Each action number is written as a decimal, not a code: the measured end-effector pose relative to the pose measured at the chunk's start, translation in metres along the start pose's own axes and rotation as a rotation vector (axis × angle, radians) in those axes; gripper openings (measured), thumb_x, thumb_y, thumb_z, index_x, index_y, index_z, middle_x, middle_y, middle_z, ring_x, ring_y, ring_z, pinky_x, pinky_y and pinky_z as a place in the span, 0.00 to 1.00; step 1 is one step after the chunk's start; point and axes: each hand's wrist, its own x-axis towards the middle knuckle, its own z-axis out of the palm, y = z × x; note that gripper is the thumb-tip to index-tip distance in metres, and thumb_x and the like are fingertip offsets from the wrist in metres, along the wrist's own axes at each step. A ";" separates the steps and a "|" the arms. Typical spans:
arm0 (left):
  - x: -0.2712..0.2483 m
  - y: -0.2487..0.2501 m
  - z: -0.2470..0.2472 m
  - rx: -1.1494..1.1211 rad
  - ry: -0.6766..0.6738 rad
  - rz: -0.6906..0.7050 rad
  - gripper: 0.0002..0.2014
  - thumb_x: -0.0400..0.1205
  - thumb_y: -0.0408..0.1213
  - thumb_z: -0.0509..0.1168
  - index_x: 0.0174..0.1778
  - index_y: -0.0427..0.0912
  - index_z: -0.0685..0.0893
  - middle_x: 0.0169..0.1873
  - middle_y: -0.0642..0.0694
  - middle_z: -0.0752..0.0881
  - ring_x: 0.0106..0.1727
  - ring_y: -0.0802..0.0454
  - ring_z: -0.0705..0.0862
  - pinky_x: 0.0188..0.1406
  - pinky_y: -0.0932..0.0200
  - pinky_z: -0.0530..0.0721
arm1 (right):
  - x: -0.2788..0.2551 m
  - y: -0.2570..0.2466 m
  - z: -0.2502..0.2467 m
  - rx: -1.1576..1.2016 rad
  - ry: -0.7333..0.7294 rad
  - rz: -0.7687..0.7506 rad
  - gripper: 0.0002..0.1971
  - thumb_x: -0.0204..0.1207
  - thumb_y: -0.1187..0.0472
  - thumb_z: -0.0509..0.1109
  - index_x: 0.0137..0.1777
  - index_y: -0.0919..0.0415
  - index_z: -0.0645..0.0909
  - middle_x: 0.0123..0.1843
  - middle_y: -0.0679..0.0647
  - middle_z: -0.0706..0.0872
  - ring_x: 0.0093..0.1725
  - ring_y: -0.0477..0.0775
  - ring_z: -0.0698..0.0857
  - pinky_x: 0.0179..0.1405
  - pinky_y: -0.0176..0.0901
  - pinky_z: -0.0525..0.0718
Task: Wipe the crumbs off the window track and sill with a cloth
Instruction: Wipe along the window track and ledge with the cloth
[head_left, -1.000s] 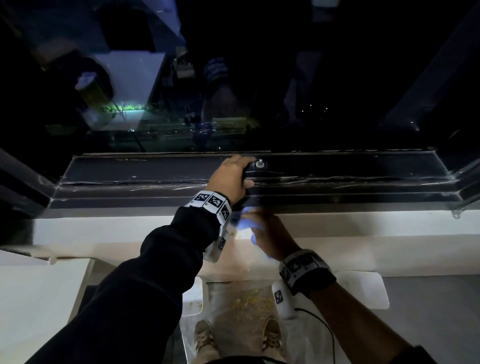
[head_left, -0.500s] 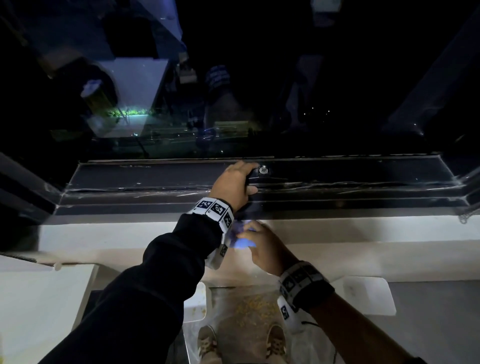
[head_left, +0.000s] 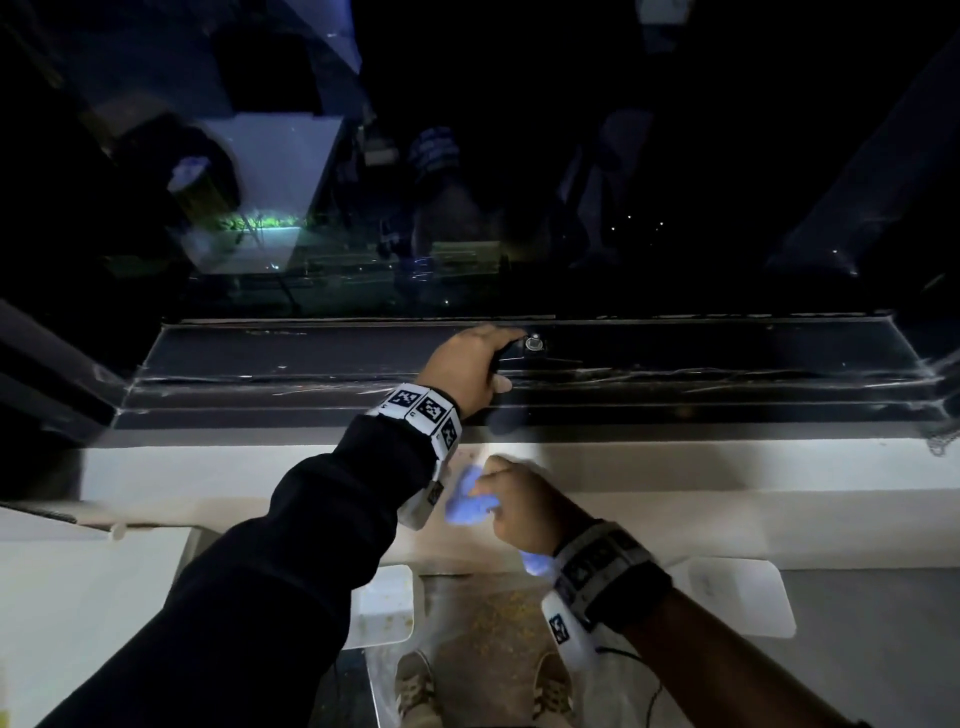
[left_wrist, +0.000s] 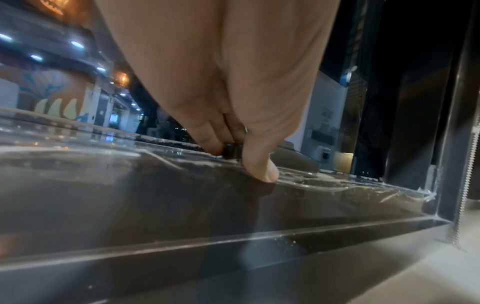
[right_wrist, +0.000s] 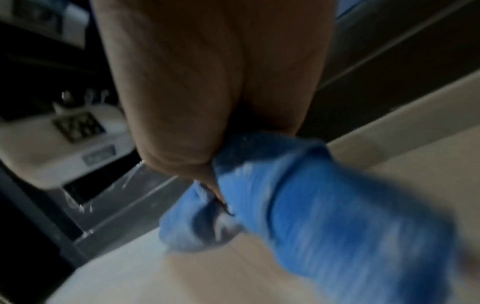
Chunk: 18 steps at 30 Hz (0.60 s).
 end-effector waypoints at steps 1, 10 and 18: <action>0.000 0.001 0.000 0.004 0.001 0.006 0.33 0.73 0.33 0.75 0.75 0.49 0.73 0.66 0.45 0.80 0.68 0.46 0.77 0.66 0.57 0.74 | 0.000 0.000 -0.005 0.022 -0.016 -0.027 0.21 0.64 0.62 0.52 0.39 0.70 0.86 0.42 0.65 0.87 0.45 0.58 0.81 0.52 0.45 0.82; -0.001 0.002 0.005 0.023 0.013 -0.010 0.32 0.73 0.33 0.73 0.74 0.52 0.72 0.65 0.47 0.79 0.67 0.47 0.77 0.66 0.55 0.75 | 0.047 -0.052 0.007 -0.285 0.011 0.225 0.19 0.78 0.56 0.68 0.65 0.67 0.79 0.64 0.63 0.83 0.65 0.56 0.81 0.58 0.43 0.76; -0.003 0.002 0.008 0.014 0.038 -0.005 0.33 0.74 0.33 0.72 0.75 0.50 0.71 0.65 0.47 0.78 0.69 0.47 0.75 0.66 0.57 0.71 | -0.023 0.005 0.002 -0.088 -0.103 0.180 0.14 0.68 0.51 0.65 0.44 0.57 0.89 0.47 0.55 0.84 0.49 0.53 0.81 0.53 0.40 0.78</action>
